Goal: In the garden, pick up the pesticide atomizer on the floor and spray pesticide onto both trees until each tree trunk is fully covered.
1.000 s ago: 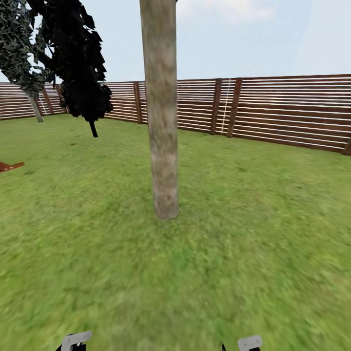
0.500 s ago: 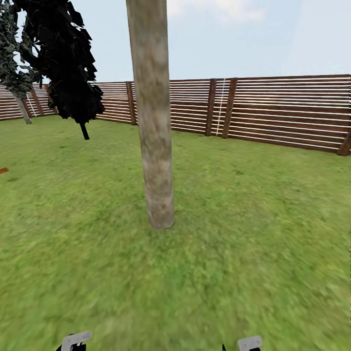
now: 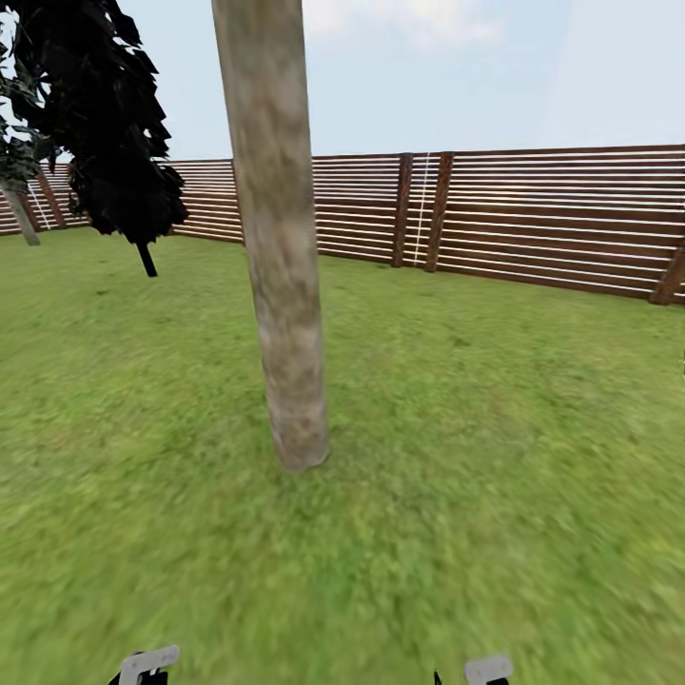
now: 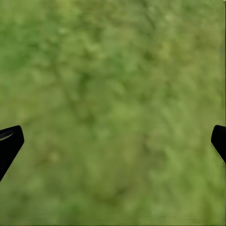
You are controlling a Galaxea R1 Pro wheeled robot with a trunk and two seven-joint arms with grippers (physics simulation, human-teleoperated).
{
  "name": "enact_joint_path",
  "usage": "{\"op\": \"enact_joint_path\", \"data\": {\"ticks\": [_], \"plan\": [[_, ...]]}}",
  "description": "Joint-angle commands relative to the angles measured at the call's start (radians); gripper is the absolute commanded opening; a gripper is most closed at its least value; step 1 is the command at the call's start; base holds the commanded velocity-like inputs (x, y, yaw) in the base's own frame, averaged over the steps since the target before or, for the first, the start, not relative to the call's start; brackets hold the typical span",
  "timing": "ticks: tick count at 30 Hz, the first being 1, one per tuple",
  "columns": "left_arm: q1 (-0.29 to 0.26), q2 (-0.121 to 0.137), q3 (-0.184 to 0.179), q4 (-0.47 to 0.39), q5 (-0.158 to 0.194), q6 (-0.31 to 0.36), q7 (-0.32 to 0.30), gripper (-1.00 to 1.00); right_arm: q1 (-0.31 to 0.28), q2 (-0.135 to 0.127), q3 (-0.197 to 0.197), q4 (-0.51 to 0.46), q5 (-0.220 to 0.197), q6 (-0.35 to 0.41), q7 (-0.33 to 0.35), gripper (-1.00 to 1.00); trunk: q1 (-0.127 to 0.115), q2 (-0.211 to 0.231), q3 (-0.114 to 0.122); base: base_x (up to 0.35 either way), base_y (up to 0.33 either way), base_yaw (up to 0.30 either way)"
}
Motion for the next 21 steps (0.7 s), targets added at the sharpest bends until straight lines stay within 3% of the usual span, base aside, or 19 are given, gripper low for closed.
{"op": "enact_joint_path", "data": {"ticks": [1,9,13,15,16,17,19,21], "plan": [[-0.001,0.0,0.004,0.001,-0.011,-0.003,0.006,-1.0,-0.001,0.0,0.009,0.0,-0.008,-0.002,-0.003,1.0,0.0,0.0,0.0,0.337,-0.003,-0.142],[-0.001,0.0,0.004,0.001,-0.01,-0.004,0.005,-1.0,-0.001,0.0,0.009,0.0,-0.008,-0.003,-0.004,1.0,0.0,0.0,0.004,0.318,0.0,-0.1],[-0.001,0.0,0.002,-0.001,-0.013,-0.002,0.005,-1.0,-0.001,0.0,0.008,-0.001,-0.007,-0.002,-0.004,1.0,0.0,0.0,0.004,0.065,0.0,-0.002],[-0.003,0.002,-0.007,-0.011,-0.023,0.006,-0.001,-1.0,-0.001,0.0,0.01,-0.048,-0.004,0.0,-0.001,1.0,0.0,0.0,0.004,0.007,0.0,0.0],[-0.008,0.006,-0.014,-0.015,-0.041,0.008,-0.008,-1.0,-0.001,-0.007,0.013,-0.118,0.021,0.001,0.002,1.0,0.0,0.0,0.004,0.002,0.0,0.0],[-0.009,0.01,-0.039,-0.016,-0.08,0.009,-0.021,-1.0,-0.001,-0.015,0.014,-0.18,0.077,0.005,0.003,1.0,0.0,0.0,0.004,0.001,0.0,0.0],[-0.02,0.022,-0.121,-0.02,-0.212,0.013,-0.1,-1.0,-0.001,-0.024,0.015,-0.272,0.256,0.018,0.005,1.0,0.0,0.0,0.004,0.0,0.0,0.0],[-0.047,0.031,-0.173,-0.043,-0.354,0.016,-0.248,-1.0,-0.002,-0.027,0.014,-0.301,0.474,0.041,0.036,1.0,0.0,0.0,0.004,0.0,0.0,0.0]]}}
